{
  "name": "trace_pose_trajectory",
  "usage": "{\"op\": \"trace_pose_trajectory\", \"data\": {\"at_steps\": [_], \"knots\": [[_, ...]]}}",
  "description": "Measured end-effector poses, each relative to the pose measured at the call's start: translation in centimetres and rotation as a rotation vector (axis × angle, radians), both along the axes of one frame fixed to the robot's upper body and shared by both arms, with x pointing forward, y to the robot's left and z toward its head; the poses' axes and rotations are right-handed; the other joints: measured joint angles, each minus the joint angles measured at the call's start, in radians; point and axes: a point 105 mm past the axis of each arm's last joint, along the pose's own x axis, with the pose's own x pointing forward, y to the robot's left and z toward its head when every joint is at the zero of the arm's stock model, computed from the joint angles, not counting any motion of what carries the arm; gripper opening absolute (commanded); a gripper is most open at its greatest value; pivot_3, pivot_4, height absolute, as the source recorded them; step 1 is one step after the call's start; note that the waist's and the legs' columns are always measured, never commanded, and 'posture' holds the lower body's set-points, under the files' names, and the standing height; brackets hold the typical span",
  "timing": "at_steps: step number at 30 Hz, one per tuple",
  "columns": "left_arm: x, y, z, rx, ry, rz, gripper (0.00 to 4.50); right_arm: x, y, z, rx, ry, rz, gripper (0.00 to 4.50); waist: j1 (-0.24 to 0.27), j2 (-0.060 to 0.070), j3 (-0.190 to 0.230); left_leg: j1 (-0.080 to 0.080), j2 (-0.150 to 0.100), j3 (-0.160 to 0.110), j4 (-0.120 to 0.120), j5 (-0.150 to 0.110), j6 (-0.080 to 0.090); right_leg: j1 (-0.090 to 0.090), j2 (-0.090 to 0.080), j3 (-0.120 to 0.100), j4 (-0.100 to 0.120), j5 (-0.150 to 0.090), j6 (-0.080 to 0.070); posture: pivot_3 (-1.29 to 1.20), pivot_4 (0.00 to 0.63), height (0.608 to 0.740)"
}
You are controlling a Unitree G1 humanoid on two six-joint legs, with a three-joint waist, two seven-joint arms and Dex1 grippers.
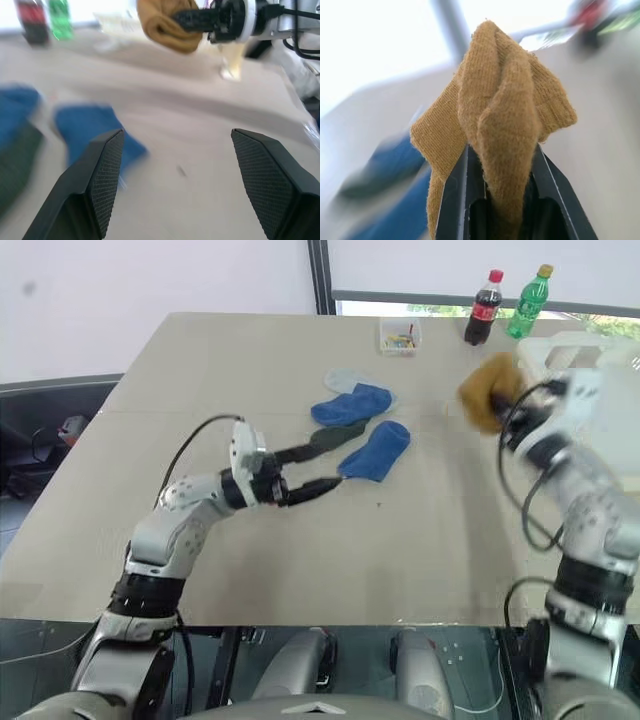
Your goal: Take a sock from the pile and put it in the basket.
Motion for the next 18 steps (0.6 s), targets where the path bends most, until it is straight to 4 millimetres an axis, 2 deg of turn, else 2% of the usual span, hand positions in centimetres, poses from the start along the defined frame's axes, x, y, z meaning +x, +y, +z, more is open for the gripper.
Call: {"op": "trace_pose_trajectory", "data": {"at_steps": [2, 4, 8, 12, 17, 18], "knots": [[0.4, -0.8, 0.7, -0.031, -0.014, -0.002, 3.68, 1.5, -3.2, 1.0, 0.032, 0.004, -0.170, 0.00, -0.002, 0.000, 0.000, -0.002, -0.001, 0.000, -0.001, 0.000, 0.000, -0.001, 0.000, 0.000, -0.001, 0.000, 0.000, 0.00, 0.150, 0.740], [0.6, -1.5, 1.3, -0.056, -0.024, -0.005, 3.68, 2.5, -5.5, 1.1, 0.043, 0.023, -0.295, 0.00, -0.005, 0.000, 0.000, -0.005, -0.001, 0.001, -0.001, 0.001, -0.002, -0.004, 0.000, 0.001, -0.001, 0.000, 0.000, 0.00, 0.150, 0.740], [0.5, -4.1, 3.8, -0.119, -0.080, -0.064, 3.68, 4.3, -9.0, -1.2, 0.139, 0.126, -0.473, 0.00, -0.007, 0.000, 0.001, -0.009, -0.001, 0.009, 0.000, 0.003, -0.004, -0.008, -0.001, 0.002, -0.002, 0.000, 0.000, 0.00, 0.150, 0.740], [-0.3, -7.4, 6.5, -0.179, -0.140, -0.148, 3.68, 4.6, -10.3, -3.4, 0.230, 0.200, -0.557, 0.00, -0.008, 0.000, 0.001, -0.009, 0.000, 0.011, -0.001, 0.002, -0.003, -0.008, -0.001, 0.004, -0.003, 0.000, 0.000, 0.00, 0.150, 0.740], [-0.2, -8.2, 6.7, -0.211, -0.127, -0.134, 3.68, 3.4, -12.0, -5.3, 0.286, 0.258, -0.625, 0.00, -0.011, 0.000, 0.001, -0.009, 0.001, 0.015, -0.001, 0.001, -0.001, -0.008, -0.001, 0.007, -0.003, 0.000, 0.001, 0.00, 0.150, 0.740], [-0.2, -8.3, 6.8, -0.220, -0.124, -0.129, 3.68, 3.3, -12.2, -5.5, 0.300, 0.265, -0.628, 0.50, -0.012, 0.000, 0.001, -0.008, 0.001, 0.015, -0.001, 0.000, 0.000, -0.008, -0.001, 0.007, -0.003, 0.000, 0.001, 0.00, 0.150, 0.740]]}}
